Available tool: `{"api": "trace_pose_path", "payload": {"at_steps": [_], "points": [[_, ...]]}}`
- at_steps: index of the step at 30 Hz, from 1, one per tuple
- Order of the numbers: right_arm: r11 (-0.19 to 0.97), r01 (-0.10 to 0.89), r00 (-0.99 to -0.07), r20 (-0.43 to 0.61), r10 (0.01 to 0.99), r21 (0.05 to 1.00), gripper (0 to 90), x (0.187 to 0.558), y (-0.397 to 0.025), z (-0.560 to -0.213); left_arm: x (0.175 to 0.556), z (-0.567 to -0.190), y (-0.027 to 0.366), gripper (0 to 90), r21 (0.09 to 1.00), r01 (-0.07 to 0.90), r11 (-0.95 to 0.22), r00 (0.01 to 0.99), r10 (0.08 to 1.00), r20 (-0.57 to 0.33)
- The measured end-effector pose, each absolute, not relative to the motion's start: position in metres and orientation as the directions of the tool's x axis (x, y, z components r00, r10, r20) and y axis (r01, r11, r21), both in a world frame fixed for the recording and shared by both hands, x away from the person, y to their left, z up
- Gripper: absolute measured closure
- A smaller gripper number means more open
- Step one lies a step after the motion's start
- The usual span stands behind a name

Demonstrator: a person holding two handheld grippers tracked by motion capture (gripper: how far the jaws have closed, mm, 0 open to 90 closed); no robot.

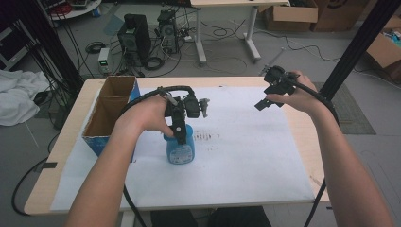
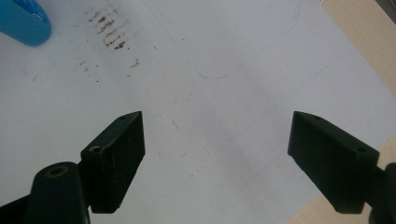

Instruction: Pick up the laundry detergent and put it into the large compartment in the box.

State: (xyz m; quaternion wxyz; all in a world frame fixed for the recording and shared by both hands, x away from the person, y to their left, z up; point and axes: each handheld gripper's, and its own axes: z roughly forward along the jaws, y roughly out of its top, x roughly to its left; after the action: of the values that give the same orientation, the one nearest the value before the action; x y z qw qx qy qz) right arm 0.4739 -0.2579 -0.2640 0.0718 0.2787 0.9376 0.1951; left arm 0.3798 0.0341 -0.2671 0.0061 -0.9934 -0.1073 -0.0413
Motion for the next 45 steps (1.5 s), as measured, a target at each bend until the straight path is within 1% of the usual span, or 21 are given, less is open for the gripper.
{"api": "trace_pose_path", "payload": {"at_steps": [24,34,43,45], "points": [[0.773,0.493,-0.838,-0.023,0.546,0.398,19.2,0.473,-0.258,-0.268,0.380,-0.289,0.033,15.9,-0.008,0.213,-0.977,0.975,0.212,0.068],[0.769,0.498,-0.834,-0.021,0.551,0.401,19.4,0.473,-0.259,-0.268,0.381,-0.289,0.032,23.0,-0.006,0.214,-0.977,0.975,0.213,0.065],[0.770,0.498,-0.835,-0.018,0.550,0.398,19.7,0.474,-0.258,-0.269,0.382,-0.290,0.033,26.0,-0.002,0.220,-0.976,0.973,0.219,0.072],[0.768,0.499,-0.835,-0.015,0.550,0.401,19.7,0.474,-0.259,-0.270,0.382,-0.289,0.033,27.8,-0.009,0.222,-0.975,0.973,0.221,0.068]]}}
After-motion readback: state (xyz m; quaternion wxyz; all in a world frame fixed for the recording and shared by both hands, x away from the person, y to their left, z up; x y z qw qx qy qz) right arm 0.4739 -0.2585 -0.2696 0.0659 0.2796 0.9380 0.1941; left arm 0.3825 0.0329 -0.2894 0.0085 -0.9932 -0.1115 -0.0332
